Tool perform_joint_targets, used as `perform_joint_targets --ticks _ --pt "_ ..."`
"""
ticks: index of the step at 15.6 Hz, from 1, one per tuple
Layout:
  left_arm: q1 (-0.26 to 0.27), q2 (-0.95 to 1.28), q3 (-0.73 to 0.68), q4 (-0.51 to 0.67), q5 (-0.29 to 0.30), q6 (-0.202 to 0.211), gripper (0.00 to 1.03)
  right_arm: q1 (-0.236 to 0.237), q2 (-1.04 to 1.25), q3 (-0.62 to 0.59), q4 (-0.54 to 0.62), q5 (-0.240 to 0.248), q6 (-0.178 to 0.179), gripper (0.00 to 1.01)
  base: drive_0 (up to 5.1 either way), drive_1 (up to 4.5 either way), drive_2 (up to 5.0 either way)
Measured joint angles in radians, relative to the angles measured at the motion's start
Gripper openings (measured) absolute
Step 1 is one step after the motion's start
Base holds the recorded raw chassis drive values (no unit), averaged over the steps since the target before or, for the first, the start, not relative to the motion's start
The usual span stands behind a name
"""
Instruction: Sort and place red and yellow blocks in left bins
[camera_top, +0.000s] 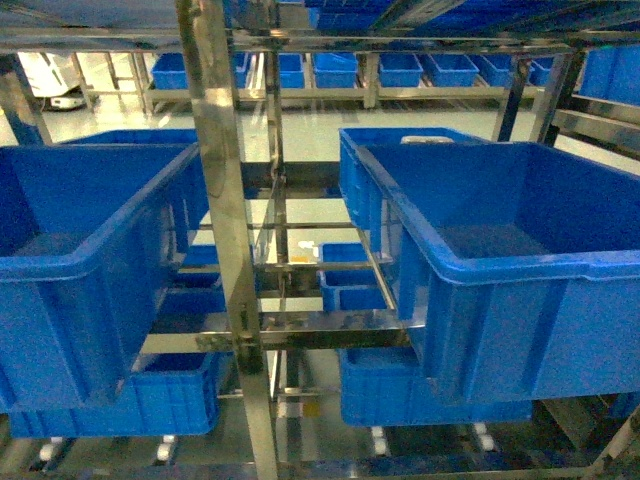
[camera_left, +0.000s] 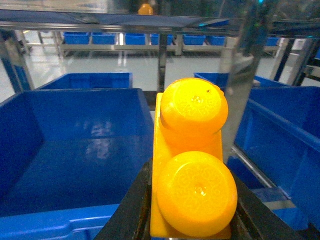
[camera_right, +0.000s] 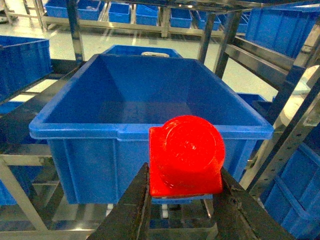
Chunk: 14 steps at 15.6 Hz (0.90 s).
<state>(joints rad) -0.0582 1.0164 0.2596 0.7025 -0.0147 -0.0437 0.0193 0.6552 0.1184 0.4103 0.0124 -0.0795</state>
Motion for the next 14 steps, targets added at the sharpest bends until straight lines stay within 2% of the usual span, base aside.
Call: perform_joint_targets --ticks 14 --pt "-0.003 0.002 0.0 0.0 0.0 0.0 0.26 0.0 0.004 0.0 0.002 -0.001 0.0 0.29 0.0 0.0 0.0"
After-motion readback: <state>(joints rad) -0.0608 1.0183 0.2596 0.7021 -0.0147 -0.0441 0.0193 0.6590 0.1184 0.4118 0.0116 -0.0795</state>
